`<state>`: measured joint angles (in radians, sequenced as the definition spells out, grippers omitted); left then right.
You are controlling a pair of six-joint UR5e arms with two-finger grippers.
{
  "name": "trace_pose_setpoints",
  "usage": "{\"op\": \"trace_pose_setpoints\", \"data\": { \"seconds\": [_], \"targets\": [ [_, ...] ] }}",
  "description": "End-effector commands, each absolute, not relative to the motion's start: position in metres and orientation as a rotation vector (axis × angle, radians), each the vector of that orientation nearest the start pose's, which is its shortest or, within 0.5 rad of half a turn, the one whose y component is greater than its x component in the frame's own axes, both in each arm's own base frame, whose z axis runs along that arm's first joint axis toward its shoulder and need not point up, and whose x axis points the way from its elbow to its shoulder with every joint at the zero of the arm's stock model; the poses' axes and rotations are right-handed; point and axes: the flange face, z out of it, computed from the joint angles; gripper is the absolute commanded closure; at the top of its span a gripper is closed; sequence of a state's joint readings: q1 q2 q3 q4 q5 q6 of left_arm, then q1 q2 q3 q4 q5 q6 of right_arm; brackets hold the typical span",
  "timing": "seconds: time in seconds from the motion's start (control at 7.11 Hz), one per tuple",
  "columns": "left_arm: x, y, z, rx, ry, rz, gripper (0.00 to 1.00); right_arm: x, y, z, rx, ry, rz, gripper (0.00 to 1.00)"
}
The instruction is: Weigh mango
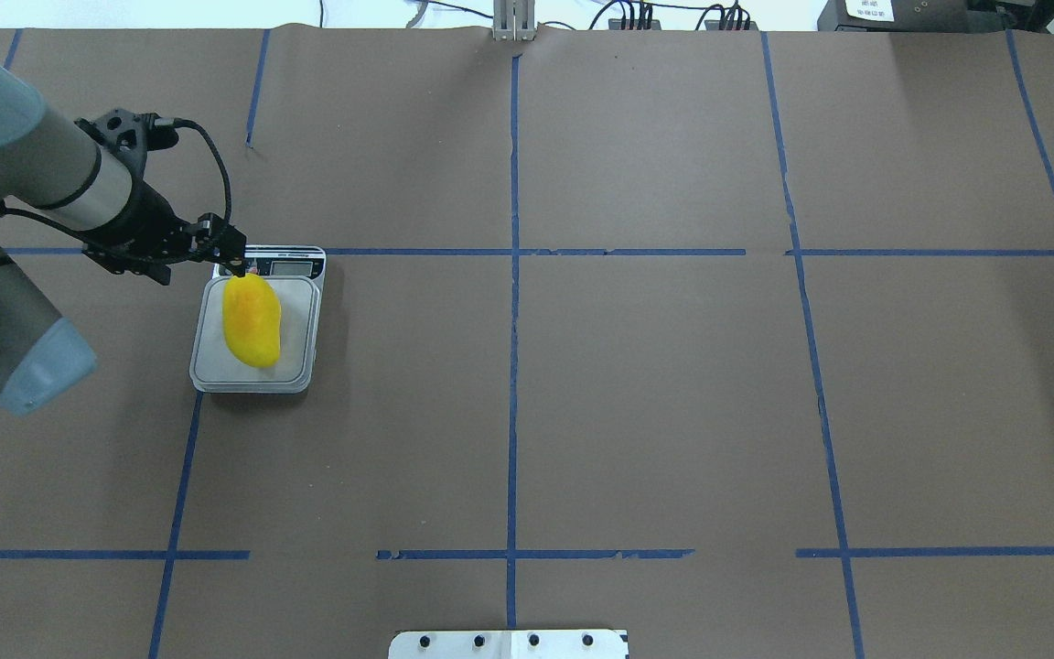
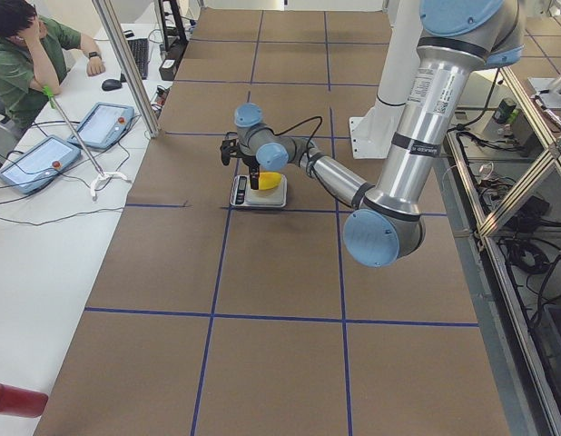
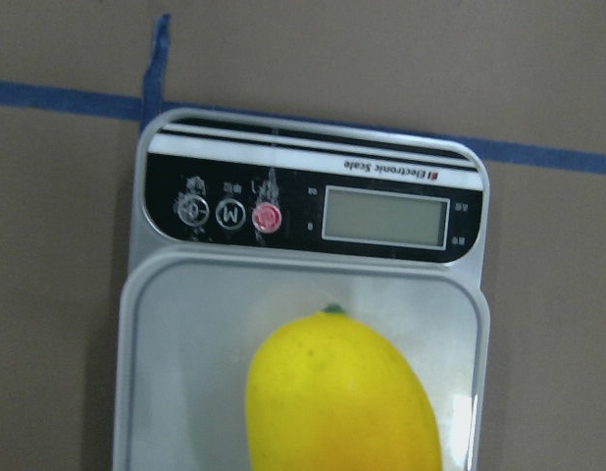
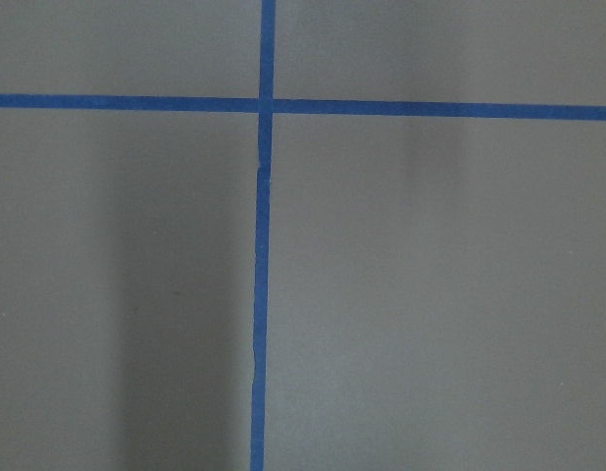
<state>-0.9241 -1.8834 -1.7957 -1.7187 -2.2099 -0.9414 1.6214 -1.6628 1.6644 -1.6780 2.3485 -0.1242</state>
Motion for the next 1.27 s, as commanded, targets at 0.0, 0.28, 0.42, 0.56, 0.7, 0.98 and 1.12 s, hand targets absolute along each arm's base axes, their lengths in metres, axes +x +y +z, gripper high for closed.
{"op": "trace_pose_setpoints", "data": {
  "seconds": [0.0, 0.28, 0.42, 0.56, 0.7, 0.98, 1.12],
  "targets": [
    [0.189, -0.541, 0.349, 0.034, 0.829, -0.056, 0.00, 0.086, -0.441, 0.666, -0.032, -0.783, -0.029, 0.00],
    [0.088, -0.548, 0.407, 0.105, 0.754, 0.080, 0.00, 0.086, -0.441, 0.666, -0.032, -0.783, -0.029, 0.00],
    [0.034, -0.541, 0.461, 0.108, 0.734, 0.121, 0.00, 0.086, -0.441, 0.666, -0.032, -0.783, -0.029, 0.00],
    [-0.013, -0.531, 0.518, 0.098, 0.714, 0.169, 0.00, 0.086, -0.441, 0.666, -0.032, -0.783, -0.029, 0.00],
    [-0.047, -0.530, 0.563, 0.080, 0.708, 0.188, 0.00, 0.086, -0.440, 0.667, -0.034, -0.783, -0.028, 0.00],
    [-0.060, -0.521, 0.606, 0.051, 0.713, 0.190, 0.00, 0.086, -0.441, 0.666, -0.032, -0.783, -0.029, 0.00],
    [-0.061, -0.516, 0.612, 0.042, 0.723, 0.184, 0.00, 0.086, -0.440, 0.667, -0.032, -0.783, -0.029, 0.00]
  ]
}}
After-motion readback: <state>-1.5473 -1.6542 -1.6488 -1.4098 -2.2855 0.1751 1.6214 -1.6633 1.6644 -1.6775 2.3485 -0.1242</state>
